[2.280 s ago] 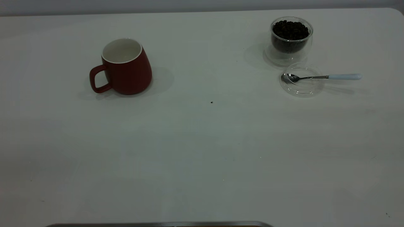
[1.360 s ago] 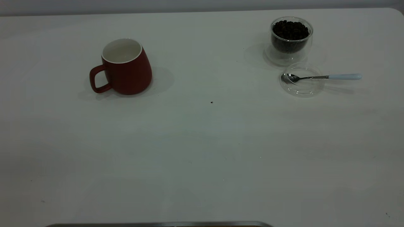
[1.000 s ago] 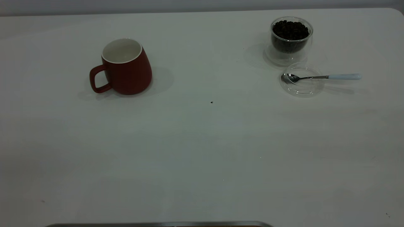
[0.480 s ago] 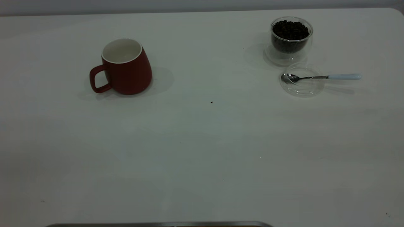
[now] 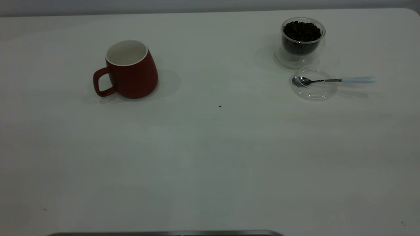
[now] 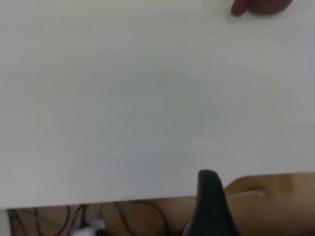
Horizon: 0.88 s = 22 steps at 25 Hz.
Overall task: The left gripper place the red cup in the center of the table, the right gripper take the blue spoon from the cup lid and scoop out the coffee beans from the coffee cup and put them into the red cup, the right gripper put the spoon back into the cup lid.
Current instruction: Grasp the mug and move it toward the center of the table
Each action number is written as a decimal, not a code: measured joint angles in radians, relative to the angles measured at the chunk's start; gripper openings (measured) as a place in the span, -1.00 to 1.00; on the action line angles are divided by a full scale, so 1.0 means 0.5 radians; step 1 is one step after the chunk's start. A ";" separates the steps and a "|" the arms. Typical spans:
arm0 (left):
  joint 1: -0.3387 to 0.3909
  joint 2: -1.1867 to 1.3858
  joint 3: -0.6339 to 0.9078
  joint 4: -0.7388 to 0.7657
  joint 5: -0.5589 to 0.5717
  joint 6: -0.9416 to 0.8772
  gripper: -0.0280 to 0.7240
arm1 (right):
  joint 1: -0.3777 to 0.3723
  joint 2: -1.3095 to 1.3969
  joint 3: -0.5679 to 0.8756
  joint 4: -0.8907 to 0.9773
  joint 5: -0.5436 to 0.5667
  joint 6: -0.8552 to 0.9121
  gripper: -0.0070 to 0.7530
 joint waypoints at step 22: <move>-0.002 1.876 -0.931 0.007 -0.133 0.331 0.64 | 0.000 0.000 0.000 0.000 0.000 0.000 0.47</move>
